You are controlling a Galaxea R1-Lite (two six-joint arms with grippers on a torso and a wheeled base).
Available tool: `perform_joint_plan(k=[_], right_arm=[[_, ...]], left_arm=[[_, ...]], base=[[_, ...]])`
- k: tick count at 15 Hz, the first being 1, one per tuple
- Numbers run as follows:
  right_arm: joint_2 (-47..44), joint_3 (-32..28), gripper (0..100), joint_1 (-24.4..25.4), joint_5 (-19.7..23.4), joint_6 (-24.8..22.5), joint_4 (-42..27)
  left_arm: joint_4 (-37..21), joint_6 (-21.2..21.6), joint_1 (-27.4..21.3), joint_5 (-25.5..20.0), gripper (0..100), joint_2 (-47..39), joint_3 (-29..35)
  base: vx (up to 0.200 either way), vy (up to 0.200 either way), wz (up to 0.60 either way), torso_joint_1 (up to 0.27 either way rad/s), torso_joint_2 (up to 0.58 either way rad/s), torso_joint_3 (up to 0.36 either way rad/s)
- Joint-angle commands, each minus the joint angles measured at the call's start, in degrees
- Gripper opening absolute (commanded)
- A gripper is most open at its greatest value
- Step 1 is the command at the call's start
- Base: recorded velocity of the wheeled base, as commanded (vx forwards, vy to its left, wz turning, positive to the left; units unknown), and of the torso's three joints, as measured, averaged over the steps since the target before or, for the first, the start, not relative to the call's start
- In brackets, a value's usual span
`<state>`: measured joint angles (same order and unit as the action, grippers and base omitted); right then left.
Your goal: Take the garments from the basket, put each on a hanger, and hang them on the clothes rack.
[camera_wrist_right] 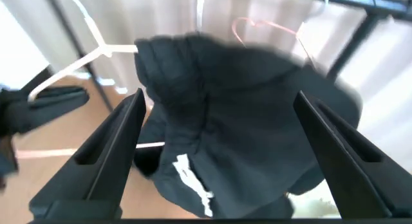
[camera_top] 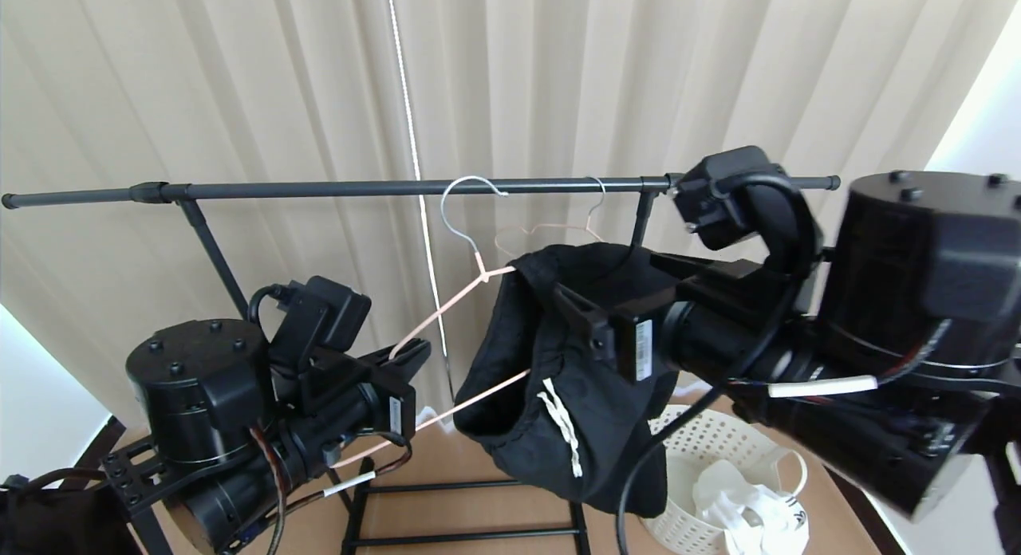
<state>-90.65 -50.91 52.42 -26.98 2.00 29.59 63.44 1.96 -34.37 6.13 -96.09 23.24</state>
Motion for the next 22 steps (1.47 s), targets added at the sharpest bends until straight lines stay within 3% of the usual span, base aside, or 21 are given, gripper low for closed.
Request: perform_joint_plan(k=[1, 2, 4, 6, 9, 10, 14, 16, 18, 22], right_arm=[[10.1, 4.4, 100, -6.2, 11.2, -7.4, -3.3], [13.8, 3.9, 100, -8.3, 16.1, -12.0, -9.5], [17.2, 0.5, 100, -9.5, 23.2, -16.8, -21.3], [16.7, -6.2, 100, -11.8, 28.2, -19.3, -34.3], [13.0, -19.0, 100, -17.9, 42.1, -24.5, -53.4], [10.8, -22.4, 100, -19.3, 45.0, -24.9, -58.2], [1.5, -25.3, 100, -20.0, 48.2, -29.8, -59.6], [-2.6, -25.7, 100, -22.5, 55.7, -38.9, -59.8], [-4.3, -26.5, 100, -23.9, 59.1, -43.5, -60.7], [-7.6, -30.0, 100, -23.5, 59.4, -43.7, -63.3]], left_arm=[[2.6, 1.1, 0.6, -1.8, 0, 1.1, -4.9], [4.2, 2.2, 1.2, -4.3, 0, 2.7, -8.1], [6.3, 3.2, 1.4, -8.8, 0, 4.6, -12.8], [8.5, 3.3, 1.3, -9.4, 0, 5.1, -15.7], [11.0, 3.7, 0.7, -10.2, 0, 4.9, -17.1], [11.0, 4.7, 0.3, -10.6, 0, 5.0, -17.3], [11.1, 5.4, -1.5, -10.5, 0, 4.9, -18.3], [11.1, 5.4, -1.6, -10.6, 0, 4.9, -18.0], [11.1, 5.5, -1.6, -10.6, 0, 5.0, -18.0], [11.1, 5.5, -2.3, -10.5, 0, 4.7, -18.0]], base=[[0.0, 0.0, 0.0, 0.0, 0.0, 0.0], [0.0, 0.0, 0.0, 0.0, 0.0, 0.0], [0.0, 0.0, 0.0, 0.0, 0.0, 0.0], [0.0, 0.0, 0.0, 0.0, 0.0, 0.0], [0.0, 0.0, 0.0, 0.0, 0.0, 0.0], [0.0, 0.0, 0.0, 0.0, 0.0, 0.0], [0.0, 0.0, 0.0, 0.0, 0.0, 0.0], [0.0, 0.0, 0.0, 0.0, 0.0, 0.0], [0.0, 0.0, 0.0, 0.0, 0.0, 0.0], [0.0, 0.0, 0.0, 0.0, 0.0, 0.0]])
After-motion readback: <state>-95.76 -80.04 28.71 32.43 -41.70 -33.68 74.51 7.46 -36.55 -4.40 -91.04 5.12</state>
